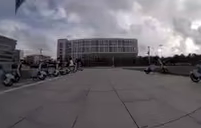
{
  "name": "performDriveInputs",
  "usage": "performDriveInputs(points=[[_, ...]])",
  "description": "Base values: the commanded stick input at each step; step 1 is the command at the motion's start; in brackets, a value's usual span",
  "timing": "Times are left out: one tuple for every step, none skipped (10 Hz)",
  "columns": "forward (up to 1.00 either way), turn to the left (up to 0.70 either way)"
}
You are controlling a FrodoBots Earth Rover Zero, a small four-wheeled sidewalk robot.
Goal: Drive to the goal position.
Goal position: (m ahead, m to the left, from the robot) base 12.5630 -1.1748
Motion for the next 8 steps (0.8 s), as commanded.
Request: performDriveInputs(points=[[0.70, 0.00], [0.70, 0.00], [0.70, 0.00], [0.70, 0.00], [0.70, 0.00], [0.70, 0.00], [0.70, 0.00], [0.70, 0.00]])
